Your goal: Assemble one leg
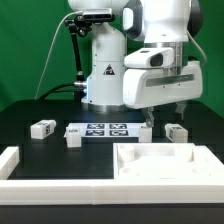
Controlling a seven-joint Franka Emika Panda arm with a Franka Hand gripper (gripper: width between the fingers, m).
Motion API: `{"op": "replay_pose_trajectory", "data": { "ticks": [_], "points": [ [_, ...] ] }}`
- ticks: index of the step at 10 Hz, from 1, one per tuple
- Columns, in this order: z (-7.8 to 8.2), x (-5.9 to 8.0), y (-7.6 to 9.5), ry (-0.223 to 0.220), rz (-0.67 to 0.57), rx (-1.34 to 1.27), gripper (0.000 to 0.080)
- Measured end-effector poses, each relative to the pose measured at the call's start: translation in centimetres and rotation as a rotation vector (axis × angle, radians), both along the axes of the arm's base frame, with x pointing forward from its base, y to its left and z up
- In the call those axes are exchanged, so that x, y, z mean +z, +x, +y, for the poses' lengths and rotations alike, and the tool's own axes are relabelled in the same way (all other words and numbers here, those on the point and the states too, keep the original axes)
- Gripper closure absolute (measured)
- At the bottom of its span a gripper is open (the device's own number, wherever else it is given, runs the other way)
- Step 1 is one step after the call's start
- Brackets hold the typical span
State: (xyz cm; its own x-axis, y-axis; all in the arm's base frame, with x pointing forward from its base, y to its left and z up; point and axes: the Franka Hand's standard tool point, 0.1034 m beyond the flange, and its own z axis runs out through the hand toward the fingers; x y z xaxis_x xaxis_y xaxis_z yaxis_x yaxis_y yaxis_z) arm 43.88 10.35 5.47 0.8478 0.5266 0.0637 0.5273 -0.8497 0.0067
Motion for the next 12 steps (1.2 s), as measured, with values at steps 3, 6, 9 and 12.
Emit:
{"op": "replay_pose_trajectory", "data": {
  "ticks": [3, 6, 9, 12],
  "points": [
    [2.0, 0.0, -0.6, 0.032, 0.017, -0.285, 0.0150],
    [2.2, -0.1, -0.6, 0.053, 0.030, -0.472, 0.0150],
    [3.2, -0.7, -1.8, 0.059, 0.024, -0.443, 0.0150],
    [4.0, -0.5, -2.9, -0.052, 0.272, -0.415, 0.0150]
  ]
}}
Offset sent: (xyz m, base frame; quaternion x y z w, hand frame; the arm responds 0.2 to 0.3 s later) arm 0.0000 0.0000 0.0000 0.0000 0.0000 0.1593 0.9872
